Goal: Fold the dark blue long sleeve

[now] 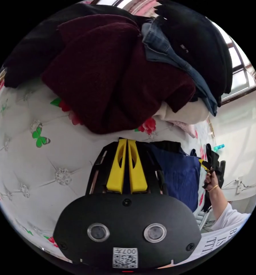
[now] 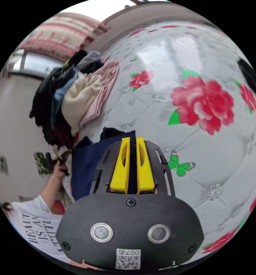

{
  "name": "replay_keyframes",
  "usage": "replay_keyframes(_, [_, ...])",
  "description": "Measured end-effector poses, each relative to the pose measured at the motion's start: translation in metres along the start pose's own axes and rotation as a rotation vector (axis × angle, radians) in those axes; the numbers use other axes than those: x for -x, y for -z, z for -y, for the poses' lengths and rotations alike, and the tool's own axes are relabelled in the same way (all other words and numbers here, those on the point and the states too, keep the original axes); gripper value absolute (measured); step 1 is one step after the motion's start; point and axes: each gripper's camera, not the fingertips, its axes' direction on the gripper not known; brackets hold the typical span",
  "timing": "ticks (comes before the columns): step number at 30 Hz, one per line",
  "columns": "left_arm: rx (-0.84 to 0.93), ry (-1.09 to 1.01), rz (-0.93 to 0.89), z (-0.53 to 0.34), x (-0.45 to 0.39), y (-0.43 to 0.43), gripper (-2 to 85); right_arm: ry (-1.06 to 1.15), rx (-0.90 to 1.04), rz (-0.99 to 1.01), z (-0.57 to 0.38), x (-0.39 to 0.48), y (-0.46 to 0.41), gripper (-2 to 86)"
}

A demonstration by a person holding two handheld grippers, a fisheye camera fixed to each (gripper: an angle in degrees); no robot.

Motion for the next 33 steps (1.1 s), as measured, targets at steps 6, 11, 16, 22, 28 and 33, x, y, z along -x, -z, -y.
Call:
replay_keyframes(6, [-0.031, -0.110, -0.012, -0.077, -0.019, 0.058, 3.5, -0.093, -0.115, 0.137, -0.087, -0.037, 0.066, 7.9])
replay_keyframes(11, [0.075, -0.289, -0.025, -0.177, -0.073, 0.091, 5.4, -0.214, -0.071, 0.100, -0.219, -0.043, 0.100, 9.9])
replay_keyframes(16, [0.220, -0.477, -0.080, -0.264, -0.142, 0.078, 6.2, -0.435, -0.084, 0.134, -0.328, -0.056, 0.098, 10.3])
replay_keyframes(22, [0.302, -0.494, -0.040, -0.290, -0.155, 0.056, 6.4, -0.451, -0.136, 0.222, -0.331, -0.040, 0.053, 8.1])
replay_keyframes(28, [0.235, -0.438, -0.034, -0.299, -0.132, 0.116, 6.1, -0.225, -0.175, 0.211, -0.274, 0.047, 0.057, 3.6])
replay_keyframes(33, [0.181, -0.247, -0.079, -0.328, -0.068, 0.169, 6.1, 0.431, 0.043, 0.081, -0.226, 0.258, 0.019, 2.0])
